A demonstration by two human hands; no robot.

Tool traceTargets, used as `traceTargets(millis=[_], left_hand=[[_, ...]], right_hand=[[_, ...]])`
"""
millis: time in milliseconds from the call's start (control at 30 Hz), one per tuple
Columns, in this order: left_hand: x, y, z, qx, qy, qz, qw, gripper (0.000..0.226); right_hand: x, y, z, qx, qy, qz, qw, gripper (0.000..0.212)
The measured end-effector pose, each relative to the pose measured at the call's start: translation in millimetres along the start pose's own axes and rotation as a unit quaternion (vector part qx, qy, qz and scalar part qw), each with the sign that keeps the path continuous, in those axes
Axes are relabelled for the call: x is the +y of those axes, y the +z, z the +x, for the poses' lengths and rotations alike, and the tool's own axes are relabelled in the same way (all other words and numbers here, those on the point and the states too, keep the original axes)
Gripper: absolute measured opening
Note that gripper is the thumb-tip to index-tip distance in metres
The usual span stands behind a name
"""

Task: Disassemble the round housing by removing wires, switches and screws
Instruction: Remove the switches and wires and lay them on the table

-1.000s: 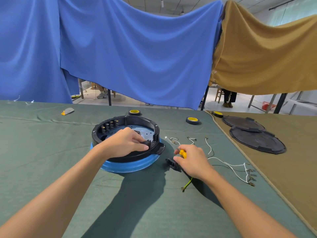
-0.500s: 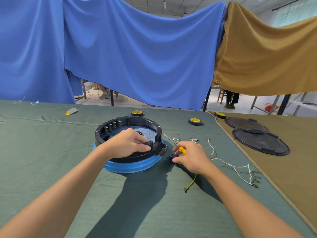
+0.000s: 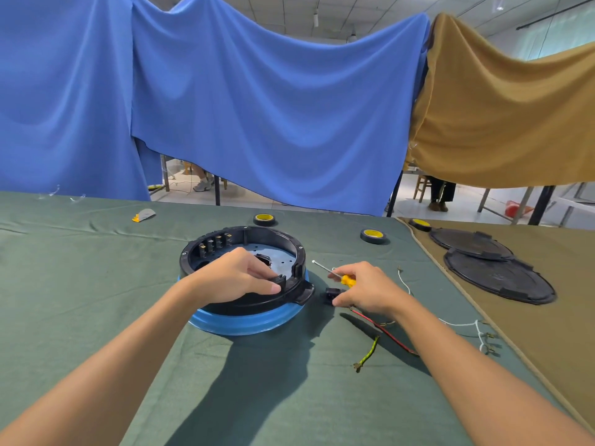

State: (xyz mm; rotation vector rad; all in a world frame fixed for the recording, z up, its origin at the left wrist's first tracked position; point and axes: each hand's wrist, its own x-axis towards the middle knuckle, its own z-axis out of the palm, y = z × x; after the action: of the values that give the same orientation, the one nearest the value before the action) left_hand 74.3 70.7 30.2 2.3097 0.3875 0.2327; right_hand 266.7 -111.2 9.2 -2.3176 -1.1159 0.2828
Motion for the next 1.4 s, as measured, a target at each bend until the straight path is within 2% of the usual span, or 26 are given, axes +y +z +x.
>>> traceTargets(millis=[67,133,167,233,300,367,433,500,600,733,800,933,1100,1200,1300,1367,1400], left_hand=[[1,0,-1,0.005,-0.004,0.001,1.000,0.017],[3,2,-2,0.017,0.002,0.026,1.000,0.014],[4,4,-3,0.030,0.007,0.056,0.998,0.015],[9,13,-7,0.076,0.001,0.146,0.986,0.019],[15,23,-12,0.120,0.018,0.254,0.959,0.024],[20,32,-17,0.128,0.049,0.315,0.939,0.030],[24,35,-23,0.109,0.062,0.308,0.943,0.028],[26,29,-31,0.057,0.065,0.295,0.952,0.025],[19,-1,-43,-0.014,0.027,0.293,0.956,0.031],[-9,-36,-51,0.006,-0.068,0.280,0.957,0.057],[-21,-27,-51,0.024,-0.084,0.330,0.940,0.055],[-32,-3,-43,0.111,-0.010,0.442,0.890,0.015],[-13,22,-29,0.127,0.013,0.525,0.841,0.028],[3,37,-23,0.143,-0.007,0.483,0.864,0.013],[3,30,-24,0.223,-0.070,0.345,0.909,0.023],[-13,14,-27,0.320,-0.108,0.292,0.895,0.034],[-24,4,-31,0.358,-0.131,0.257,0.888,0.042]], right_hand=[[-7,-9,-11,0.045,0.003,0.104,0.994,0.035],[-19,-8,-23,0.113,0.027,0.206,0.972,0.019],[-25,-3,-28,0.135,0.041,0.220,0.965,0.020],[-40,12,-37,0.150,0.056,0.210,0.964,0.032],[-57,26,-44,0.163,0.069,0.195,0.965,0.047],[-70,34,-45,0.183,0.087,0.180,0.963,0.054],[-77,38,-44,0.190,0.097,0.155,0.965,0.054],[-81,42,-43,0.181,0.098,0.124,0.971,0.048],[-82,48,-40,0.168,0.099,0.092,0.977,0.043],[-80,49,-26,0.170,0.121,0.125,0.970,0.049],[-81,47,-20,0.167,0.120,0.155,0.966,0.047],[-82,49,-17,0.168,0.097,0.194,0.962,0.044],[-80,61,-37,0.201,0.092,0.144,0.965,0.040],[-81,58,-43,0.205,0.072,0.122,0.968,0.036],[-81,46,-48,0.253,0.020,0.066,0.965,0.034],[-82,35,-50,0.258,-0.040,0.043,0.965,0.034],[-84,30,-49,0.233,-0.066,0.041,0.969,0.034]])
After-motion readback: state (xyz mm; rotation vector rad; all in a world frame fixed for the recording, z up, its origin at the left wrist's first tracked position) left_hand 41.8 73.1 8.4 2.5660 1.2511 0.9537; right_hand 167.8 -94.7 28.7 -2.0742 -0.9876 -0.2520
